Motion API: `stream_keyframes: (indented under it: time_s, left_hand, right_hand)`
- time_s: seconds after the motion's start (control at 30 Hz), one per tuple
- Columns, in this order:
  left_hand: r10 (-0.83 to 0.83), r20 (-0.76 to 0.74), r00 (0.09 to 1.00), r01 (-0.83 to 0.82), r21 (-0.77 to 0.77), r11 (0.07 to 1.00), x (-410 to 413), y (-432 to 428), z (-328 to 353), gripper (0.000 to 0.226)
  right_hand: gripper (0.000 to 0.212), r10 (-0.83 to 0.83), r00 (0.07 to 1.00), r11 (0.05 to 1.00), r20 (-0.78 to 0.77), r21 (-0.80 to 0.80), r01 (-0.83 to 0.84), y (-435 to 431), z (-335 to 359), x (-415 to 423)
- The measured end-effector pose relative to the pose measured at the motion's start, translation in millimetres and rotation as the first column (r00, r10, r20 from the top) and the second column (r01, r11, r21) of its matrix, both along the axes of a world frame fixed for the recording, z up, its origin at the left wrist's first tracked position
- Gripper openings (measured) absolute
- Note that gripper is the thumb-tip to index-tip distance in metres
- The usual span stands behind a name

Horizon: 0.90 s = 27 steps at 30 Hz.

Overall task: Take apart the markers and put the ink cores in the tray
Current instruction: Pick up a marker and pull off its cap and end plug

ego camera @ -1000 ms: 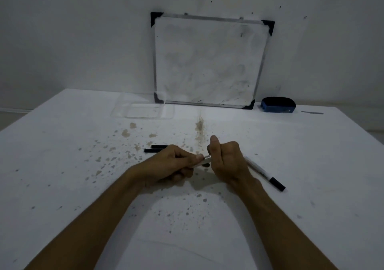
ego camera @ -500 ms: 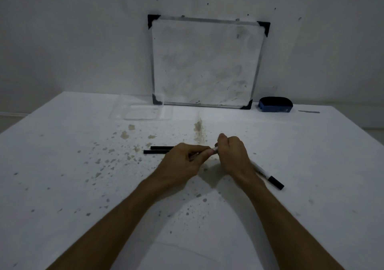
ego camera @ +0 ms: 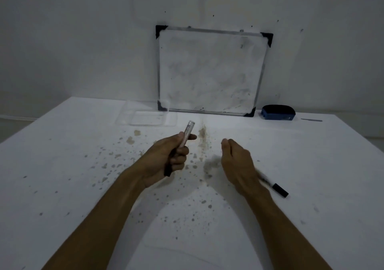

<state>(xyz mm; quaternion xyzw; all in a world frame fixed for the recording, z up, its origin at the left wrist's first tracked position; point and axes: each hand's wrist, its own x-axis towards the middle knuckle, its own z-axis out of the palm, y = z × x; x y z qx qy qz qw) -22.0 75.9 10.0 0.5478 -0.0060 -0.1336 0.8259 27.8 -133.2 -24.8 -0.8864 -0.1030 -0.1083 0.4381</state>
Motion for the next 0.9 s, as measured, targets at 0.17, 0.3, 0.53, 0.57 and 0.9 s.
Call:
stream_keyframes:
  time_s: [0.17, 0.3, 0.53, 0.57, 0.9]
  left_hand:
    - [0.241, 0.179, 0.954, -0.254, 0.055, 0.966, 2, -16, -5, 0.027]
    - [0.398, 0.301, 0.866, -0.457, 0.157, 0.876, 3, -18, -10, 0.029]
    - [0.525, 0.164, 0.835, -0.52, -0.075, 0.851, 8, -30, -18, 0.045]
    - [0.519, 0.155, 0.84, -0.515, -0.07, 0.854, 7, -37, -18, 0.046]
    - [0.477, -0.047, 0.878, -0.476, -0.194, 0.858, 3, -59, -20, 0.06]
  right_hand:
    - [0.028, 0.112, 0.99, 0.953, 0.088, -0.291, -0.082, 5, -18, 8]
    - [0.034, 0.053, 0.993, 0.941, 0.107, -0.338, -0.013, 4, -20, 7]
    - [0.064, 0.265, 0.961, 0.955, -0.078, 0.158, -0.25, 13, 12, -15]
    - [0.058, 0.29, 0.952, 0.921, -0.094, 0.297, -0.251, 17, 15, -17]
    - [0.02, 0.442, 0.864, 0.307, -0.243, 0.945, 0.109, 20, 17, -8]
